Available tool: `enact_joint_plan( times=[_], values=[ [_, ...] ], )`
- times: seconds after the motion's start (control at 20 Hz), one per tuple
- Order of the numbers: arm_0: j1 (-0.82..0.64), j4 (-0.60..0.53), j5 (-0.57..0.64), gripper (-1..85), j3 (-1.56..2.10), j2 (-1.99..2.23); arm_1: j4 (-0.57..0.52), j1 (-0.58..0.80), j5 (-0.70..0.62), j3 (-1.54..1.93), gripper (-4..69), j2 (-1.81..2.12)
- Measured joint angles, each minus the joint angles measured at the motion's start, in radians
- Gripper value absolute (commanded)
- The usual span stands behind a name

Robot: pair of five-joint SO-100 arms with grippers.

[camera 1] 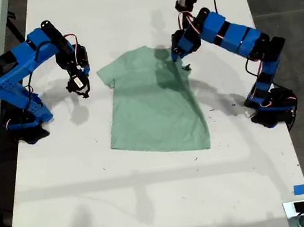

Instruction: Fold tshirt

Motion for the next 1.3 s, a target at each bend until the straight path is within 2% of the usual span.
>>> enact_joint_plan(
  times=[0.1, 0.15, 0.2, 0.3, 0.35, 0.4, 0.45, 0.5, 0.75, 0.9, 0.95, 1.1, 1.2, 1.3],
  values=[
    [0.005, 0.0, -0.003, 0.0, 0.0, 0.0, -0.089, -0.032, 0.041, -0.002, -1.7, -0.064],
    [0.005, 0.002, -0.003, 0.0, 0.0, 0.0, -0.135, -0.04, 0.054, -0.002, 1.7, -0.101],
    [0.009, 0.002, -0.003, 0.0, 0.0, 0.0, -0.193, -0.043, 0.061, -0.002, 17.1, -0.141],
    [0.014, 0.002, -0.005, 0.0, 0.0, 0.0, -0.258, -0.051, 0.08, -0.002, 29.6, -0.213],
    [0.012, 0.002, -0.005, 0.3, 0.0, 0.0, -0.262, -0.055, 0.089, -0.002, 33.9, -0.239],
    [0.012, 0.002, -0.005, 0.8, 0.0, 0.0, -0.262, -0.058, 0.094, -0.002, 41.8, -0.256],
    [0.014, 0.002, -0.005, 3.5, 0.0, 0.0, -0.262, -0.058, 0.094, -0.002, 39.9, -0.265],
    [0.017, 0.002, -0.005, 5.1, 0.0, 0.0, -0.25, -0.058, 0.091, -0.002, 34.3, -0.27],
    [0.017, 0.003, -0.005, 7.0, 0.0, 0.0, -0.06, -0.058, 0.08, -0.002, 36.1, -0.213],
    [0.017, 0.003, -0.005, 4.6, 0.0, 0.0, 0.038, -0.058, 0.063, -0.003, 35.9, -0.005],
    [0.017, 0.012, -0.005, 0.7, 0.0, 0.0, 0.071, -0.058, 0.058, 0.002, 35.6, 0.061],
    [0.017, 0.041, -0.005, 0.8, 0.0, -0.011, 0.121, -0.058, 0.057, 0.138, 35.0, 0.252],
    [0.017, 0.051, 0.005, 19.9, -0.069, -0.028, 0.121, -0.058, 0.066, 0.279, 34.9, 0.376],
    [0.017, 0.08, 0.032, 28.4, -0.132, -0.066, 0.121, -0.058, 0.086, 0.42, 34.3, 0.489]
  ],
)
